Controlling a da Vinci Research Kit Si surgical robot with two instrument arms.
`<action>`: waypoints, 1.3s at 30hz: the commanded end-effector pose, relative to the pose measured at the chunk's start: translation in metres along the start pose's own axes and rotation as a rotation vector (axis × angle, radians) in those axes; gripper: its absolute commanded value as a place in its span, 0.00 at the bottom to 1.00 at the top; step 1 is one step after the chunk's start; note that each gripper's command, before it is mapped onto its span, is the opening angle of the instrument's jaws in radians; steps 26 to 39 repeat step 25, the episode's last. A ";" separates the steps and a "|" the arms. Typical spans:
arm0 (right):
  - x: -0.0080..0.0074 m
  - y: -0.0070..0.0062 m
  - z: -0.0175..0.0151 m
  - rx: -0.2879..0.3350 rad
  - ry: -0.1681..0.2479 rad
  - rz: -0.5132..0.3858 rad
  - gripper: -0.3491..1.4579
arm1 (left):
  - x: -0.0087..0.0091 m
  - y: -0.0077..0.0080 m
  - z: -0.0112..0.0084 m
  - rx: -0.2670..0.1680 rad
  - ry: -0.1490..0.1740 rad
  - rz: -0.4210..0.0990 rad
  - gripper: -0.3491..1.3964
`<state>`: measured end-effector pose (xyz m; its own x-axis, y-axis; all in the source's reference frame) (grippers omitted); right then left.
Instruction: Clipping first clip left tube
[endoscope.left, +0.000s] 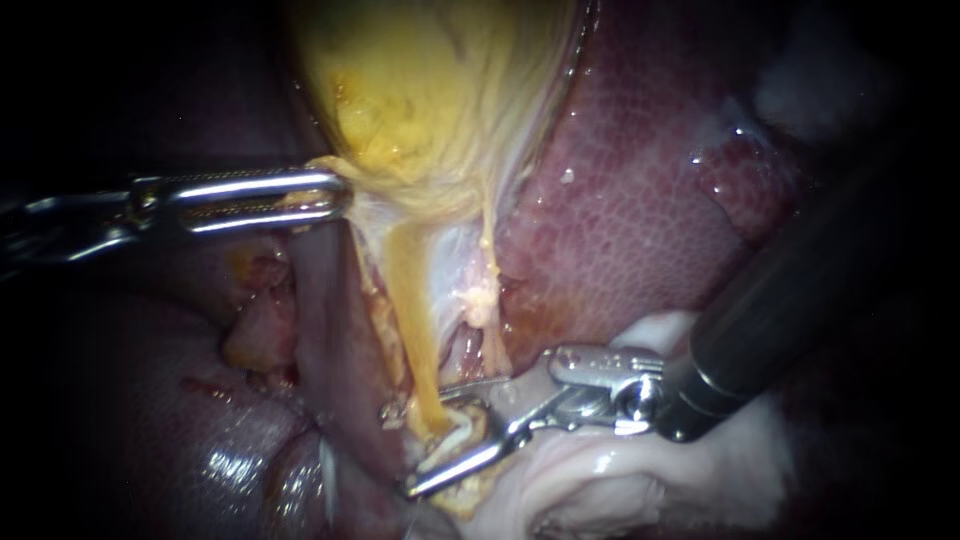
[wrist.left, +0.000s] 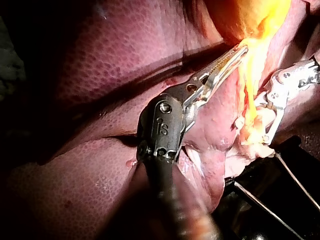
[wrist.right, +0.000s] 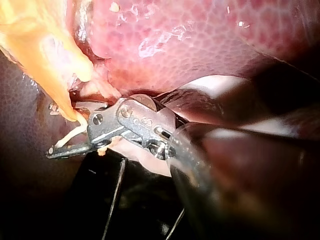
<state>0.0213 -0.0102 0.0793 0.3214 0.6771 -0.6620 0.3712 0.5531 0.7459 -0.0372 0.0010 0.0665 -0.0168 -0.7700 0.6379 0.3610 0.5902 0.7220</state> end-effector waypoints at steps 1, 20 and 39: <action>-0.0001 0.0000 0.0000 0.000 -0.001 -0.002 0.50 | 0.0000 -0.0001 0.0000 -0.002 0.001 -0.001 0.00; -0.0013 0.0016 -0.0019 0.002 -0.026 0.045 0.00 | -0.0001 -0.0004 -0.0006 0.000 0.002 -0.001 0.00; -0.0014 0.0016 -0.0023 0.000 -0.035 0.046 0.00 | -0.0001 -0.0005 -0.0010 0.002 0.002 -0.001 0.00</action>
